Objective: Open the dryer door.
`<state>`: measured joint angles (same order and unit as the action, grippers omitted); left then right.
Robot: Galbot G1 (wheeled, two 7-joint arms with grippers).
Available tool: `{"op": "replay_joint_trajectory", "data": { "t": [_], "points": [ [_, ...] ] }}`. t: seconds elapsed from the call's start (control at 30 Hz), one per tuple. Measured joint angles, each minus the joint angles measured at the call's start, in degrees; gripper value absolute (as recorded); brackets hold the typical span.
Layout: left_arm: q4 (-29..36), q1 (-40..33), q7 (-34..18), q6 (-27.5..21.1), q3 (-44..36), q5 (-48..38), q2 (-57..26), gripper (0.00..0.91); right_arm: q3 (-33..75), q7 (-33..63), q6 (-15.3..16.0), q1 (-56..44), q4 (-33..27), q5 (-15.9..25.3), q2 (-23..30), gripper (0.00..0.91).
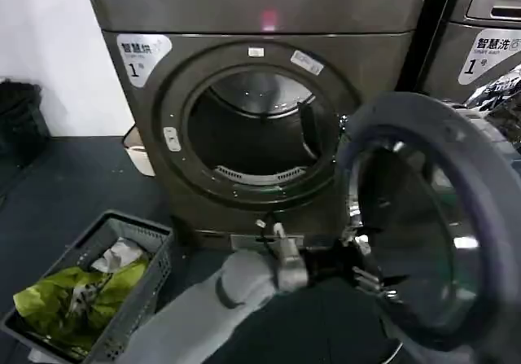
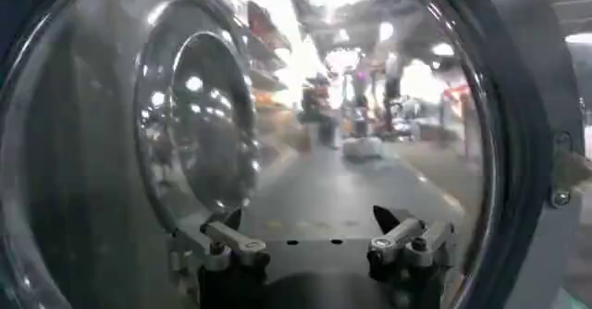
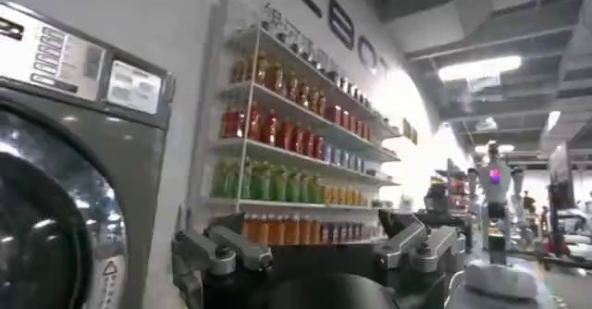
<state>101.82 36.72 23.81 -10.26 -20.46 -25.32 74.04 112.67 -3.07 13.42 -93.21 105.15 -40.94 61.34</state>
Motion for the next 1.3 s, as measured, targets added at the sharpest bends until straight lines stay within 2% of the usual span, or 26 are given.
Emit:
{"op": "replay_joint_trajectory", "data": {
  "t": [0.67,0.93,1.3],
  "points": [
    [-14.9,-5.3,-4.0,4.1,-3.9,0.5,14.8,0.907,4.8,0.2,-0.2,-1.0,-1.6,-0.8,-1.6,0.907],
    [-19.7,-7.4,-5.8,6.3,-4.4,3.0,18.1,0.907,5.6,0.0,-0.6,-1.2,-1.6,-1.0,-1.3,0.907],
    [-25.2,-10.4,-8.3,8.6,-4.9,5.2,18.2,0.907,5.5,-0.2,-0.8,-1.1,-2.1,-1.1,-1.2,0.907]
  ]
}}
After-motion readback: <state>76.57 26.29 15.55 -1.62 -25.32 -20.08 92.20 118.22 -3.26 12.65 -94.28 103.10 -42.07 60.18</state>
